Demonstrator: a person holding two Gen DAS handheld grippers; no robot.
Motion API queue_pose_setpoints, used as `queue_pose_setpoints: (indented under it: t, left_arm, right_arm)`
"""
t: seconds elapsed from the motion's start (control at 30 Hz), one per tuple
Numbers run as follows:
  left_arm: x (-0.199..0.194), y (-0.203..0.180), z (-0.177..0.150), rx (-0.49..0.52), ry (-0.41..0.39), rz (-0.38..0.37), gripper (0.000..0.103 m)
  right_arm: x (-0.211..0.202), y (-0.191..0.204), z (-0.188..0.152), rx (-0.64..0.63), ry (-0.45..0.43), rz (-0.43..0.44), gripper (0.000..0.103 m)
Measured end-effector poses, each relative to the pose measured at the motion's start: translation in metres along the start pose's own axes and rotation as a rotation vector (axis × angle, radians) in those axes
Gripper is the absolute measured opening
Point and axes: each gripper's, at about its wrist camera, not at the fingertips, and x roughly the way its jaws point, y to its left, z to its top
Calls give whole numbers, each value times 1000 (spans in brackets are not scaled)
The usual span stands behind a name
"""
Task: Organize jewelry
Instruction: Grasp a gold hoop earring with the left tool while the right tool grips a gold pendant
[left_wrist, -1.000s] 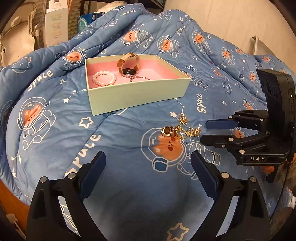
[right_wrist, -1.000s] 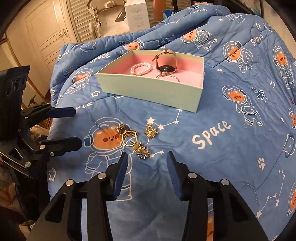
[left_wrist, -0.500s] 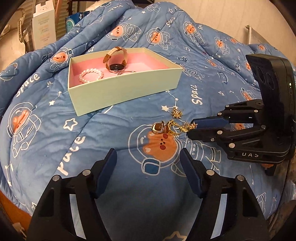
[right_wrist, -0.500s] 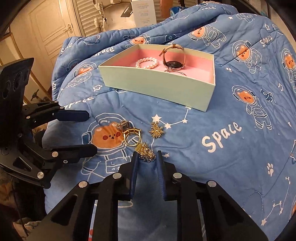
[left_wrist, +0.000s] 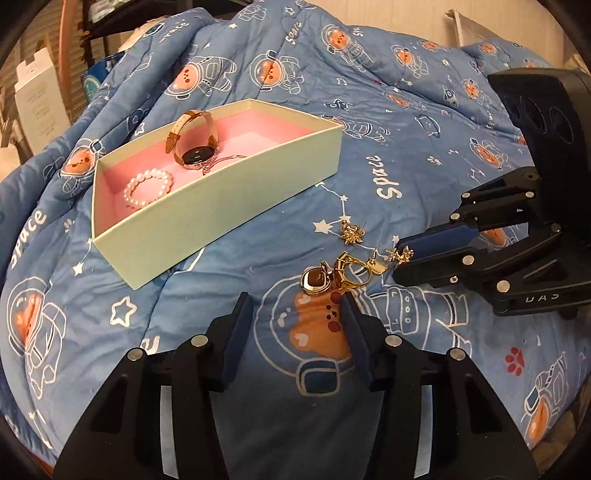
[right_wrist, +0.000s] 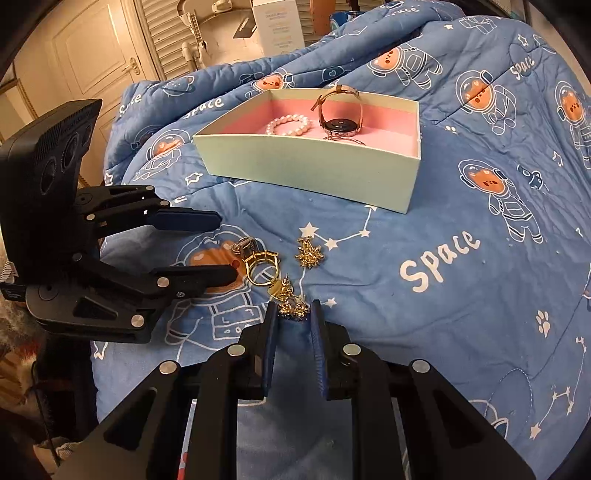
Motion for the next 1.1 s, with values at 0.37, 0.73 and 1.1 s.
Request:
queue_pose_setpoints:
  t: [0.37, 0.73, 1.1]
  left_arm:
    - [14, -8, 16, 152, -16, -103, 40]
    - [13, -6, 15, 127, -27, -143, 21]
    - [-1, -4, 10, 64, -68, -133, 21]
  right_arm:
    - [0, -2, -2, 19, -1, 2, 17]
    - [0, -4, -2, 31, -1, 3, 17]
    - [-2, -4, -4, 40, -4, 3, 17]
